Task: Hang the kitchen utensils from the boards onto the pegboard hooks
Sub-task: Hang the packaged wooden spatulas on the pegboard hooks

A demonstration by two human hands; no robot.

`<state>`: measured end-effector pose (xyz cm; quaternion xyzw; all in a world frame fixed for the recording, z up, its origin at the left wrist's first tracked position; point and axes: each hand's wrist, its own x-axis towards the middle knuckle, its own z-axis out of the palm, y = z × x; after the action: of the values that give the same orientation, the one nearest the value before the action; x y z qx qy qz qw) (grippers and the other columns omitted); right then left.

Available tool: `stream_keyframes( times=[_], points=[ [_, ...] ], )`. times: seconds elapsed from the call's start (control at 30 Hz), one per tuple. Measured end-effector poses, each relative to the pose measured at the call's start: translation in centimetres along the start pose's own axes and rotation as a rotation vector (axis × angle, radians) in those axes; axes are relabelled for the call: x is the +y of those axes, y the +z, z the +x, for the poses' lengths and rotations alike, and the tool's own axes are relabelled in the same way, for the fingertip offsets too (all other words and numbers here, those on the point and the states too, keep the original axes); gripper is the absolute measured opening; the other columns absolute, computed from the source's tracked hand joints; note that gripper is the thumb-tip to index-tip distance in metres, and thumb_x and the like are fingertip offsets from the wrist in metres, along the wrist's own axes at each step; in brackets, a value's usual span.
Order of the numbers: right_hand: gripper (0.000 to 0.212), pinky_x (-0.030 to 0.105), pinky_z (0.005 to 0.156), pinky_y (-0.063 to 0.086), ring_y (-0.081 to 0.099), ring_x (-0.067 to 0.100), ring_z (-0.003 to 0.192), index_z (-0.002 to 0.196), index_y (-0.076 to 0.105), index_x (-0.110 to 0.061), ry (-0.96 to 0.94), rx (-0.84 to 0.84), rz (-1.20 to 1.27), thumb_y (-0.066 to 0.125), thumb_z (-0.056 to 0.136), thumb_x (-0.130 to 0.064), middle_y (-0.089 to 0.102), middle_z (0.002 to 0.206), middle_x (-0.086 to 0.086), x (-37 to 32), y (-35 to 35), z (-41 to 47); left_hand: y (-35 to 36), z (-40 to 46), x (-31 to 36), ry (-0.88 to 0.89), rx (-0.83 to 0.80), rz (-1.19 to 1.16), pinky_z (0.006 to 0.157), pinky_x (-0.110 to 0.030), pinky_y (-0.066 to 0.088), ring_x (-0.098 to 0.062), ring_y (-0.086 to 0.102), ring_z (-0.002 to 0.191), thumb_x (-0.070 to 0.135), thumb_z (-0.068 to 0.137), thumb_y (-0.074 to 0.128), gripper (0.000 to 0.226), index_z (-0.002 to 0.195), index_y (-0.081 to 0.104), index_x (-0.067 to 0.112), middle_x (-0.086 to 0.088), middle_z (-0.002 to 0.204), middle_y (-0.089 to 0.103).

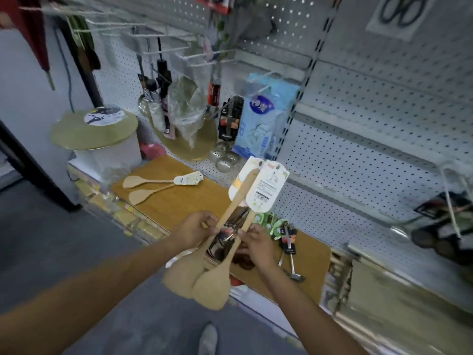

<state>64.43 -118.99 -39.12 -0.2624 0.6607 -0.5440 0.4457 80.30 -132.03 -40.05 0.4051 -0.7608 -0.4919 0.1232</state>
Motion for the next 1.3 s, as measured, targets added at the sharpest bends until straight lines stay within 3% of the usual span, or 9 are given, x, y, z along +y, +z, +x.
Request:
stream_keyframes(
  times=[0.1, 0.2, 0.33, 0.43, 0.6, 0.77, 0.97, 1.13, 1.3],
  points=[
    [0.013, 0.033, 0.056, 0.061, 0.068, 0.022, 0.072, 0.089, 0.052, -0.003, -0.048, 0.105, -0.027, 0.064, 0.092, -0.007, 0.063, 0.071, 0.018, -0.8, -4.1, -3.2, 2.5, -1.5, 2.9, 0.022, -0.055, -0.059, 0.053, -0.009, 0.041, 0.008, 0.051, 0.048, -0.006, 0.089, 0.066, 0.013, 0.089, 0.058, 0.004, -0.003, 0.071, 0.051],
    [0.021, 0.026, 0.049, 0.056, 0.065, 0.023, 0.067, 0.102, 0.052, 0.009, -0.072, 0.191, -0.034, 0.063, 0.092, -0.006, 0.06, 0.072, 0.018, -1.2, -8.2, -6.1, 5.3, -2.7, 5.5, 0.07, -0.104, -0.062, 0.052, -0.017, 0.044, -0.006, 0.053, 0.057, -0.001, 0.089, 0.069, 0.013, 0.09, 0.059, 0.007, -0.005, 0.074, 0.053],
    [0.012, 0.043, 0.063, 0.062, 0.067, 0.033, 0.076, 0.087, 0.054, -0.004, -0.14, 0.259, -0.033, 0.065, 0.091, -0.006, 0.061, 0.067, 0.009, -1.5, -14.2, -9.8, 9.4, -3.5, 9.3, 0.119, -0.178, -0.127, 0.058, -0.029, 0.048, -0.021, 0.054, 0.064, -0.003, 0.086, 0.071, 0.017, 0.088, 0.057, 0.007, -0.012, 0.078, 0.053],
    [0.015, 0.036, 0.059, 0.061, 0.069, 0.019, 0.07, 0.082, 0.054, -0.012, -0.168, 0.294, -0.03, 0.064, 0.09, -0.003, 0.066, 0.063, -0.003, -1.1, -19.1, -11.8, 13.3, -4.1, 12.5, 0.188, -0.225, -0.103, 0.072, -0.039, 0.051, -0.024, 0.06, 0.074, -0.002, 0.086, 0.071, 0.02, 0.091, 0.061, 0.015, -0.01, 0.084, 0.057],
    [0.015, 0.037, 0.062, 0.06, 0.059, 0.027, 0.075, 0.083, 0.053, -0.01, -0.219, 0.359, -0.043, 0.064, 0.09, -0.003, 0.054, 0.073, 0.013, -0.1, -28.1, -15.2, 21.1, -5.1, 18.2, 0.327, -0.257, -0.055, 0.079, -0.033, 0.057, -0.018, 0.068, 0.086, 0.008, 0.09, 0.069, 0.032, 0.101, 0.062, 0.037, 0.003, 0.093, 0.066],
    [0.007, 0.036, 0.065, 0.057, 0.066, 0.019, 0.072, 0.092, 0.057, -0.005, -0.259, 0.368, -0.044, 0.064, 0.091, -0.004, 0.059, 0.075, 0.003, 0.7, -39.0, -18.7, 30.1, -5.4, 24.0, 0.431, -0.259, 0.011, 0.078, -0.039, 0.057, -0.014, 0.069, 0.087, 0.012, 0.093, 0.067, 0.021, 0.102, 0.058, 0.028, 0.003, 0.096, 0.07],
    [0.009, 0.038, 0.06, 0.055, 0.064, 0.026, 0.07, 0.088, 0.055, -0.006, -0.284, 0.462, -0.088, 0.062, 0.091, -0.002, 0.057, 0.082, 0.018, 1.1, -51.3, -24.1, 39.8, -6.0, 30.0, 0.491, -0.273, 0.023, 0.083, -0.053, 0.058, -0.017, 0.072, 0.089, 0.023, 0.096, 0.063, 0.013, 0.105, 0.057, 0.031, 0.004, 0.097, 0.07],
    [0.017, 0.03, 0.054, 0.053, 0.059, 0.016, 0.061, 0.081, 0.054, -0.009, -0.309, 0.578, -0.074, 0.056, 0.098, -0.012, 0.059, 0.064, -0.003, 1.4, -58.5, -27.9, 47.1, -7.4, 34.4, 0.574, -0.308, 0.052, 0.078, -0.051, 0.059, -0.013, 0.072, 0.085, 0.028, 0.095, 0.063, 0.014, 0.107, 0.055, 0.032, 0.006, 0.097, 0.071],
    [0.012, 0.04, 0.064, 0.052, 0.063, 0.025, 0.074, 0.094, 0.059, -0.004, -0.325, 0.652, -0.042, 0.057, 0.097, -0.016, 0.067, 0.081, 0.018, 2.0, -63.7, -29.9, 52.7, -7.5, 37.7, 0.657, -0.379, 0.123, 0.074, -0.045, 0.06, -0.008, 0.071, 0.083, 0.034, 0.096, 0.062, 0.01, 0.104, 0.055, 0.036, 0.009, 0.091, 0.073]
  ],
)
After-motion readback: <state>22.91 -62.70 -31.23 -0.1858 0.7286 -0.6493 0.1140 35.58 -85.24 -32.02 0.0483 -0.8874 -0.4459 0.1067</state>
